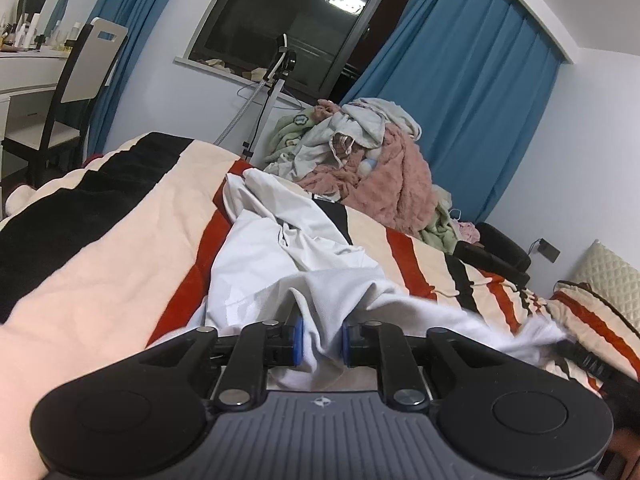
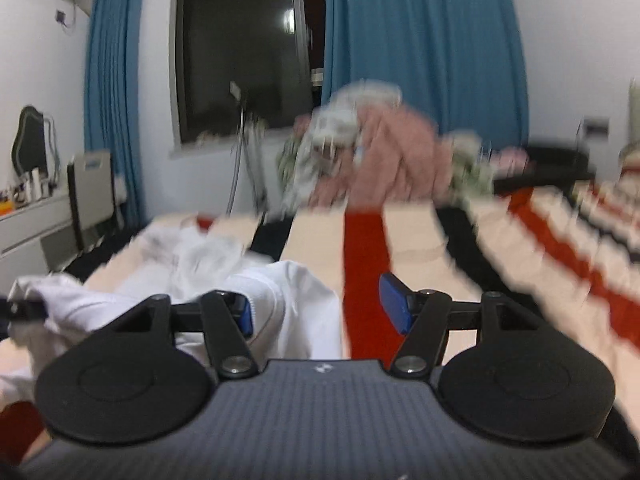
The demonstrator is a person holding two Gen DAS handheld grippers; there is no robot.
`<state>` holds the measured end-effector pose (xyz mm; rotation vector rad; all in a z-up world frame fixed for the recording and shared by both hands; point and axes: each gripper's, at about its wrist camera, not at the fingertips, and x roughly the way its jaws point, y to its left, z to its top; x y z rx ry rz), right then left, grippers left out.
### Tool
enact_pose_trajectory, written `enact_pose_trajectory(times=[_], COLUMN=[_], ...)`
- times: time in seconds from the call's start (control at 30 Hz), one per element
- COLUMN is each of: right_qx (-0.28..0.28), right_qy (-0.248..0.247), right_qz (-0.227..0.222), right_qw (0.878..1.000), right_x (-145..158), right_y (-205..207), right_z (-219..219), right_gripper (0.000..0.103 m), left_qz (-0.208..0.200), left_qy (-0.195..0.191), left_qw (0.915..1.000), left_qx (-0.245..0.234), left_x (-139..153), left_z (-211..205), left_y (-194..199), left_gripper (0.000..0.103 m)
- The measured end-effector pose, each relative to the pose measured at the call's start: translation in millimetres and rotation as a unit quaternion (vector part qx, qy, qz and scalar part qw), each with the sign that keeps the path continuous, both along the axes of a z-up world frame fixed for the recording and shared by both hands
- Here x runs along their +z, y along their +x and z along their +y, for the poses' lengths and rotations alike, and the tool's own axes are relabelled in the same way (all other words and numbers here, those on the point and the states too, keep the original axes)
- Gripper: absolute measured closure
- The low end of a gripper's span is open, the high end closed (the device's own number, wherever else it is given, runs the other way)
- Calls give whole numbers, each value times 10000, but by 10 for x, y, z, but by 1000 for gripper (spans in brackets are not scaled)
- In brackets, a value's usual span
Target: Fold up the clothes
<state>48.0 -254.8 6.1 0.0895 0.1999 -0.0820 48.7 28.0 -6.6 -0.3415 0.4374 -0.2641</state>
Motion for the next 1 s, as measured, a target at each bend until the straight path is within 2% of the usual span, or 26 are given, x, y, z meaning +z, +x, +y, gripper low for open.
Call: enact_pose_trajectory(times=[0.13,0.23,0.4,0.47,0.63,0.8,1.0], right_qx=[-60,-50,43,255,541,608,643], right_qy=[-334,-408,-133,60,288,353,564], right_qz=[-722,-1005,-872,-741,-655,-676,-600], right_qw=[9968,9941,9961,9969,9960,9952,9945], right_x=[145,220,263,272,283,311,345], right_y=[-174,-258,-260,-253,-303,-379,-419], right_z=[50,56,-51,-100,-101,-85,-111], right_gripper=[40,40,40,38,39,39,39], left_qz=[-42,-69,56,21,-481,-1119,-1394], left_qy=[100,153,195,306,891,1567,2123], left_qw=[9999,9999,9998,9995,9946,9809,9641], left_qx=[7,43,-1,57,214,-263,-780], left_x=[16,41,93,114,189,208,19], left_z=[-18,-30,-82,-136,-377,-778,-1413], left_y=[-110,-223,-451,-606,-1059,-1238,-974], left_gripper=[76,65,52,40,21,12,10])
